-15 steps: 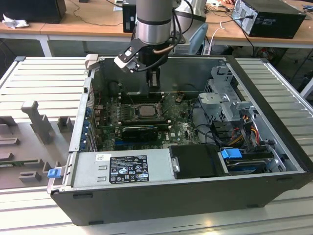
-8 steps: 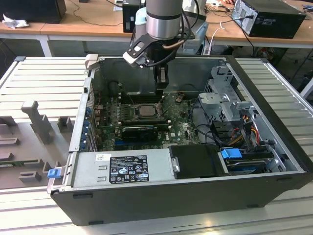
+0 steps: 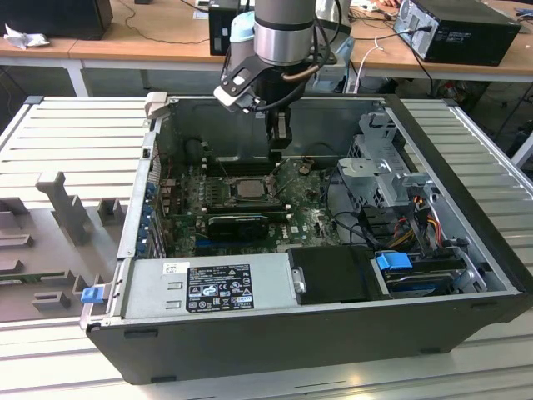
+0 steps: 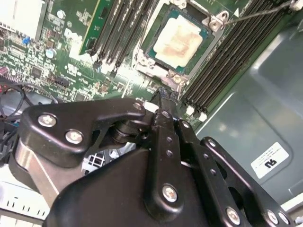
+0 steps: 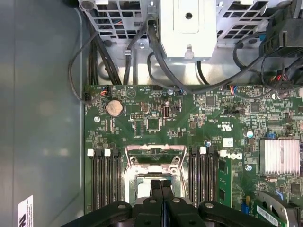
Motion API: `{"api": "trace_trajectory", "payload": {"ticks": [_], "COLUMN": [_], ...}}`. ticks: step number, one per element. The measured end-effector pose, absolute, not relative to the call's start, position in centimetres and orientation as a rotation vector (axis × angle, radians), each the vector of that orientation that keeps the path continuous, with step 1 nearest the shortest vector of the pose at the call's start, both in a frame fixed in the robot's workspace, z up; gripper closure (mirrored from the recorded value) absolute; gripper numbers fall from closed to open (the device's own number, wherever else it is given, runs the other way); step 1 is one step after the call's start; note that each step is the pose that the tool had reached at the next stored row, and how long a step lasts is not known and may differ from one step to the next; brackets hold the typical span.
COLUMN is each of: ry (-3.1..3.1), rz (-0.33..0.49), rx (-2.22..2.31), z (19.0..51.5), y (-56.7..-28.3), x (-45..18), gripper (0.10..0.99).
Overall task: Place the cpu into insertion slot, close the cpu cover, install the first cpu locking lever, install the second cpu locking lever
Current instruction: 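Close the cpu cover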
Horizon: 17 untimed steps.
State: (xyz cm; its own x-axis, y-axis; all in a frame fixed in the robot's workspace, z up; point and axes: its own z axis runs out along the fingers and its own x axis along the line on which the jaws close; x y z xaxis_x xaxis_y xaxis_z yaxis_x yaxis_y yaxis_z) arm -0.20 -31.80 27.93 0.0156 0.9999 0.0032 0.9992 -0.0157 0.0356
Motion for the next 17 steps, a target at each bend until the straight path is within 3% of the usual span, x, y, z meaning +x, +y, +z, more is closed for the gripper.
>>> {"api": "trace_trajectory", "payload": {"ticks": [17], "ry": [2.188], "rz": [0.042], "rx": [2.222], "z": [27.8], "y": [-31.8], "x": [3.7], "gripper": [0.98]}}
